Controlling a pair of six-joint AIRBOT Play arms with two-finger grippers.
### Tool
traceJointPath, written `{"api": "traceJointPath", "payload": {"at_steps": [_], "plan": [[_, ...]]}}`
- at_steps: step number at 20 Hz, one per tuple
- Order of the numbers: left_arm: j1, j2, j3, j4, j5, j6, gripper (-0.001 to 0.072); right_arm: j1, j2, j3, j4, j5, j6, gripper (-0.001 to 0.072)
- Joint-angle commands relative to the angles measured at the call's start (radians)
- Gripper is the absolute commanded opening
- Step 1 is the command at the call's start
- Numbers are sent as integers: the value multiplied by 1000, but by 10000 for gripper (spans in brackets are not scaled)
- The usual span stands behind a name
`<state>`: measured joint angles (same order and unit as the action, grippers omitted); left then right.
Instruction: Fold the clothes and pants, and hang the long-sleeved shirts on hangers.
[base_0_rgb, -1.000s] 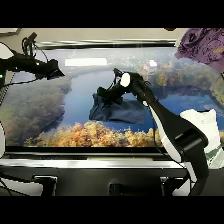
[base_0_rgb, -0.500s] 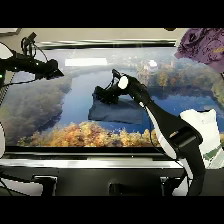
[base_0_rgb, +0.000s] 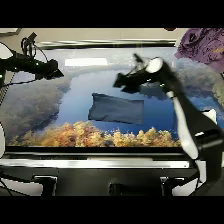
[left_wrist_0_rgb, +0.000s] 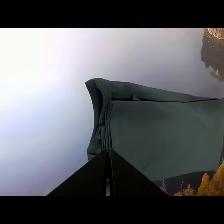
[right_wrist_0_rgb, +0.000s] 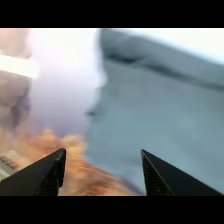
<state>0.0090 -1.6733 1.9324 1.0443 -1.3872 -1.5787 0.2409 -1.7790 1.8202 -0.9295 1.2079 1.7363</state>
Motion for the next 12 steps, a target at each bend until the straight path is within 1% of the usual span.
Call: {"api": "traceJointPath", "payload": {"at_steps": [1, 3, 5, 6, 9, 12], "plan": [[1, 0, 0, 0, -12, 0, 20, -236, 33, -33, 37, 169, -147, 543], [1, 0, 0, 0, -11, 0, 21, -349, 34, -150, 138, 181, -229, 544], [1, 0, 0, 0, -11, 0, 21, -428, 33, -323, 264, 152, -311, 544], [1, 0, 0, 0, -11, 0, 21, -449, 34, -397, 304, 129, -341, 544], [2, 0, 0, 0, -11, 0, 21, -453, 32, -559, 330, 68, -411, 542], [4, 0, 0, 0, -11, 0, 21, -448, 29, -633, 331, 35, -459, 543]]}}
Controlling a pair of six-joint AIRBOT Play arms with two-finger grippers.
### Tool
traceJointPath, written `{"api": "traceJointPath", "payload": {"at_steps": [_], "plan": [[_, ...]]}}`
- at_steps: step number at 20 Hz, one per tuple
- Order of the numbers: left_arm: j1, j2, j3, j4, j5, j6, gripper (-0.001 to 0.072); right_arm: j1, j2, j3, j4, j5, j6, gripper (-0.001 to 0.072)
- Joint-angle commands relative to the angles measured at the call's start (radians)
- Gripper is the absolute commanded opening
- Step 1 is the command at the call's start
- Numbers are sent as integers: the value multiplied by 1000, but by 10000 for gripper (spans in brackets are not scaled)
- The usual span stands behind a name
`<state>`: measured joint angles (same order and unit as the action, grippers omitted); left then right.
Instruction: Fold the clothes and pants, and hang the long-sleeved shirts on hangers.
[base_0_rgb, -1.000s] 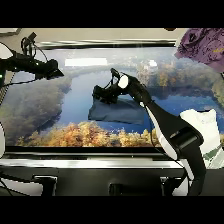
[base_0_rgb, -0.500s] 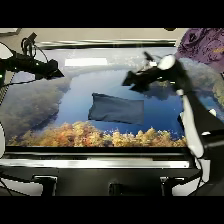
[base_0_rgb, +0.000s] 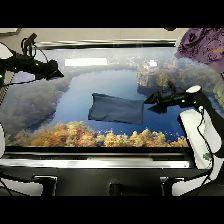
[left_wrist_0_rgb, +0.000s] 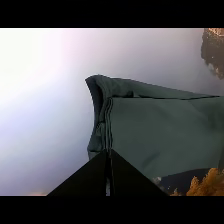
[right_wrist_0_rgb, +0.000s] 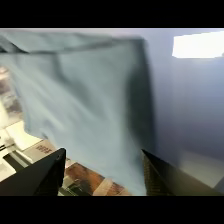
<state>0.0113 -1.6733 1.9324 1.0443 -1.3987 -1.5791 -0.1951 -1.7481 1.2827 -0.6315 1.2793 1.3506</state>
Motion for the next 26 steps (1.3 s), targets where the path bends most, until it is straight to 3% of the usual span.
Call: {"api": "traceJointPath", "payload": {"at_steps": [1, 13, 14, 17, 19, 22, 26], "plan": [[2, 0, 0, 0, 0, 1, 21, -12, -2, -108, 33, -46, -83, 543], [2, 0, 0, 0, 1, 0, 21, 102, -27, -145, 96, -154, -135, 540], [2, 0, 0, 0, 1, 0, 21, 119, -35, -145, 107, -158, -135, 516], [2, 0, 0, 1, 1, 0, 21, 135, -34, -143, 158, -164, -140, 239], [2, 0, 0, 4, 1, 0, 21, 135, -14, -128, 168, -179, -146, 108], [2, 0, 0, 3, 1, 0, 22, 135, 3, -39, 150, -179, -92, 32], [2, 0, 0, 3, 0, 0, 21, 135, 3, 151, -19, -175, 109, 31]]}}
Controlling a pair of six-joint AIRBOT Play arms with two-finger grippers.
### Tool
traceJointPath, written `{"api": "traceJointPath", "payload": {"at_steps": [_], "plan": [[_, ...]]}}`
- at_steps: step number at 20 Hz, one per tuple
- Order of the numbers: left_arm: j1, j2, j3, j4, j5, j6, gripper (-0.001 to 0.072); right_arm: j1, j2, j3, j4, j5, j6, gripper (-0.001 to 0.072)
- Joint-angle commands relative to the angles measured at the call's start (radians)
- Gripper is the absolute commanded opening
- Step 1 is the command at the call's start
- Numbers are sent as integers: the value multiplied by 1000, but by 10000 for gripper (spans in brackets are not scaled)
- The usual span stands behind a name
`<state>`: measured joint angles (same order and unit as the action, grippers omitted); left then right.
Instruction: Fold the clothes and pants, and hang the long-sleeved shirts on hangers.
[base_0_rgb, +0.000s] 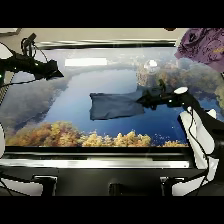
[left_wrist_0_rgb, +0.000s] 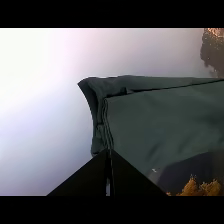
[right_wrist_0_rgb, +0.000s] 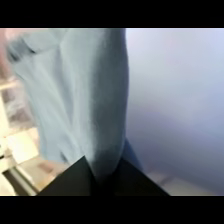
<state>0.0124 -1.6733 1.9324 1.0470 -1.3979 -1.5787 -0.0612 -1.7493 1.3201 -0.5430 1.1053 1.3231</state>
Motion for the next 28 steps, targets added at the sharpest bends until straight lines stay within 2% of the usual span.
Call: {"api": "traceJointPath", "payload": {"at_steps": [1, 3, 5, 11, 14, 22, 28], "plan": [[1, 0, 0, 1, -1, 0, 21, 1, 4, 169, -169, 0, 192, 31], [1, 0, 0, 1, -1, 0, 21, -11, 4, 275, -271, 13, 296, 31], [1, 0, 0, 1, -1, 0, 21, -60, 6, 360, -288, 25, 365, 31], [1, 0, 0, 1, -1, 0, 21, -266, 18, 536, -290, 73, 474, 30], [1, 0, 0, 1, 0, 0, 21, -362, 55, 558, -319, 73, 536, 30], [1, 0, 0, 1, -1, 0, 21, -471, 185, 558, -613, 152, 853, 30], [0, 0, 0, -1, -2, 0, 22, -471, 234, 558, -755, 276, 975, 30]]}}
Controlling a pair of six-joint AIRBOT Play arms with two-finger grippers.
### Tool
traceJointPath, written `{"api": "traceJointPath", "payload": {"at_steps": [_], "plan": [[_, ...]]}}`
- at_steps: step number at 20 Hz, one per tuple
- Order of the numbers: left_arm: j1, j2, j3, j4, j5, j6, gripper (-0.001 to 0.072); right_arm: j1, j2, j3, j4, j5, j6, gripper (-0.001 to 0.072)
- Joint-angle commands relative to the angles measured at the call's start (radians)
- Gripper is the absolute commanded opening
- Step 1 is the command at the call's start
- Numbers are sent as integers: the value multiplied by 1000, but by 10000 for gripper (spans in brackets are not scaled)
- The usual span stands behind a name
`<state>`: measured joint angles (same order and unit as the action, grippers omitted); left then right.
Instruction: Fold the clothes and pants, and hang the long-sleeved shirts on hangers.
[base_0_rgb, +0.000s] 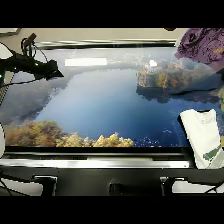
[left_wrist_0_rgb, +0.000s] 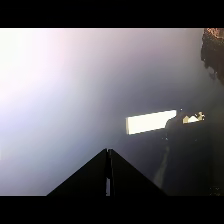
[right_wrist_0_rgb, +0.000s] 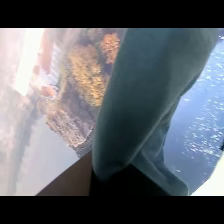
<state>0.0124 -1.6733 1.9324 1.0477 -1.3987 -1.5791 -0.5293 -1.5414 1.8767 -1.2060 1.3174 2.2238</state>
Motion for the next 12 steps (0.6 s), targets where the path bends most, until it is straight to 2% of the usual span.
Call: {"api": "traceJointPath", "payload": {"at_steps": [1, 7, 12], "plan": [[0, 0, 0, -5, -3, 0, 22, -3, 36, 1, -120, 77, 84, 30], [0, 0, 0, -4, -8, 2, 22, -3, 72, 1, -222, 226, 122, 30], [0, 0, 0, -4, -8, 8, 22, -3, 72, 1, -238, 334, 87, 31]]}}
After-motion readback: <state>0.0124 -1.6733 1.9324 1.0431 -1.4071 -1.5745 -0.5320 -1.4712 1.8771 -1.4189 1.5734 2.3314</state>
